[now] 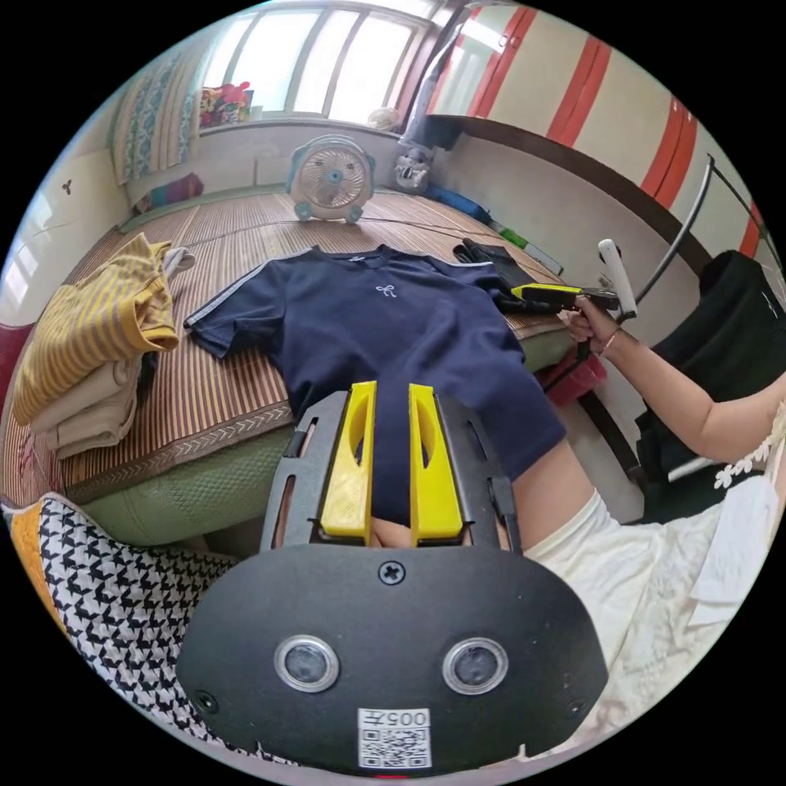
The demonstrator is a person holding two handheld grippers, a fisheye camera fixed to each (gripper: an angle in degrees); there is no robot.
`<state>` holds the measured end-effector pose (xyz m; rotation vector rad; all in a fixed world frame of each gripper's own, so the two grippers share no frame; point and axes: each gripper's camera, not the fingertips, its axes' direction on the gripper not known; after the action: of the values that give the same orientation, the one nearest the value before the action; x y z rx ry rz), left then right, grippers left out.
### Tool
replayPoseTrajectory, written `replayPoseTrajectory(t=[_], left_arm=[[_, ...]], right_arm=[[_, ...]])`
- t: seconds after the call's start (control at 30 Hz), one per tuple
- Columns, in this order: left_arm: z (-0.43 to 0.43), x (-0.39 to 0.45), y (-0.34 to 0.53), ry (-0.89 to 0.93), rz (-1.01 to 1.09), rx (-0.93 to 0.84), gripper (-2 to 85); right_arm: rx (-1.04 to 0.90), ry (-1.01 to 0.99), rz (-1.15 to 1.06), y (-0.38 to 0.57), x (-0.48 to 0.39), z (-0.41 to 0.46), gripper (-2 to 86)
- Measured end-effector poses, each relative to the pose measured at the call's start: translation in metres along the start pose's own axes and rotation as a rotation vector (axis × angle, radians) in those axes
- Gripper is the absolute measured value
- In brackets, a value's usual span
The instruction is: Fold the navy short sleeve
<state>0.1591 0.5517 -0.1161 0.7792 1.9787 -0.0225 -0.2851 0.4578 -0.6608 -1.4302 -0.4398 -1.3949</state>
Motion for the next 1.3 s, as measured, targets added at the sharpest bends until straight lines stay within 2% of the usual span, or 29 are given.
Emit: replayPoseTrajectory(t=[0.13, 0.3, 0.53, 0.8, 1.1, 1.3], left_arm=[[-0.008, 0.024, 0.017, 0.015, 0.081, -0.027, 8.1], [-0.010, 0.059, 0.049, 0.020, 0.181, -0.114, 9.8], [-0.016, 0.088, 0.080, -0.021, 0.243, -0.149, 11.5], [-0.007, 0.117, 0.100, -0.134, 0.320, -0.195, 11.4], [-0.016, 0.110, 0.109, -0.103, 0.226, -0.181, 8.1], [-0.028, 0.116, 0.113, -0.142, 0.241, -0.157, 3.5]], right_arm=[[0.029, -0.134, -0.132, 0.065, -0.058, -0.050, 8.3], [-0.005, -0.145, -0.251, 0.126, -0.114, -0.080, 10.4], [-0.012, -0.176, -0.330, 0.183, -0.156, -0.107, 12.7], [-0.022, -0.104, -0.349, 0.208, -0.170, -0.115, 14.1], [0.014, -0.136, -0.256, 0.224, -0.169, -0.132, 15.0], [0.028, -0.111, -0.245, 0.232, -0.177, -0.144, 15.2]])
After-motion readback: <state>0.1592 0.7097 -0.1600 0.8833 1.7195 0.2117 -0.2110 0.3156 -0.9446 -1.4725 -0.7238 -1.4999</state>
